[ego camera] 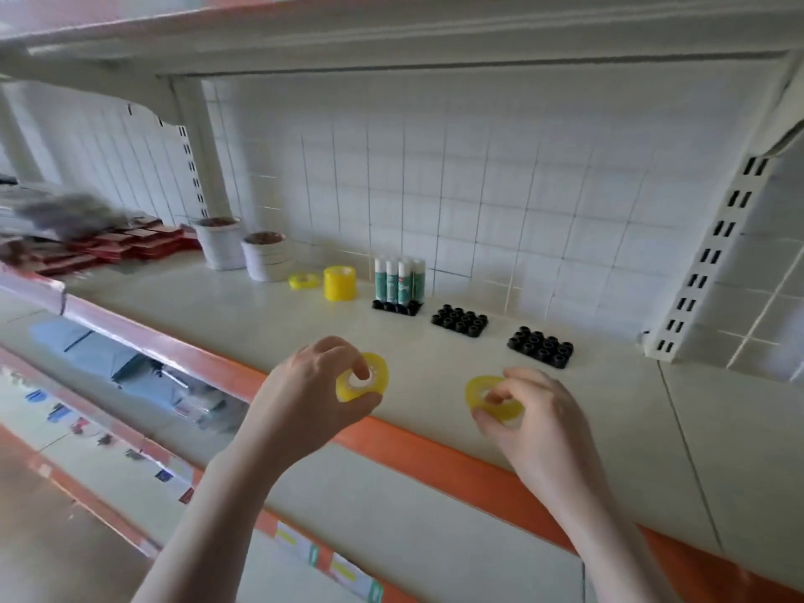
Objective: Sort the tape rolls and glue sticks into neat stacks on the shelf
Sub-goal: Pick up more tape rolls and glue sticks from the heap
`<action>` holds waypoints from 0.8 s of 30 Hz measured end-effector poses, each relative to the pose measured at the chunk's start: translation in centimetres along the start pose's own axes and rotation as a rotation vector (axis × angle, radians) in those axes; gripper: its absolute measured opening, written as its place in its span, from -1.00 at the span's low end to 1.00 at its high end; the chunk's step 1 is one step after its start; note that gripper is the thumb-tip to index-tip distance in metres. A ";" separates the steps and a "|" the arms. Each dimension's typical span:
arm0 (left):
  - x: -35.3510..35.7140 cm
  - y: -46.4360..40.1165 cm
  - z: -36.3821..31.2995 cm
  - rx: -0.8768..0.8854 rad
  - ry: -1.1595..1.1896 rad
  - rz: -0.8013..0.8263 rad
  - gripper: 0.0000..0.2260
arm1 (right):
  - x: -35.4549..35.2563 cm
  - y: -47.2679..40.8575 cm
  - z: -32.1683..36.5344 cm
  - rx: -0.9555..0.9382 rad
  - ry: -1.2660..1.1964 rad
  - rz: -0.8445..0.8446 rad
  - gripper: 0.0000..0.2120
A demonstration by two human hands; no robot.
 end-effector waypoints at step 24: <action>-1.6 -13.0 25.4 -0.120 -0.068 0.073 -0.77 | 16.8 -17.9 12.3 -0.038 0.009 -0.010 -0.87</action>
Point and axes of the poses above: each hand's wrist, its own y-axis away from the middle knuckle, its own x-axis out of the palm, z = x × y, the point moved 2 cm from there along -y, towards the middle knuckle, and after that the axes turned 2 degrees about x, right-handed, at the moved point
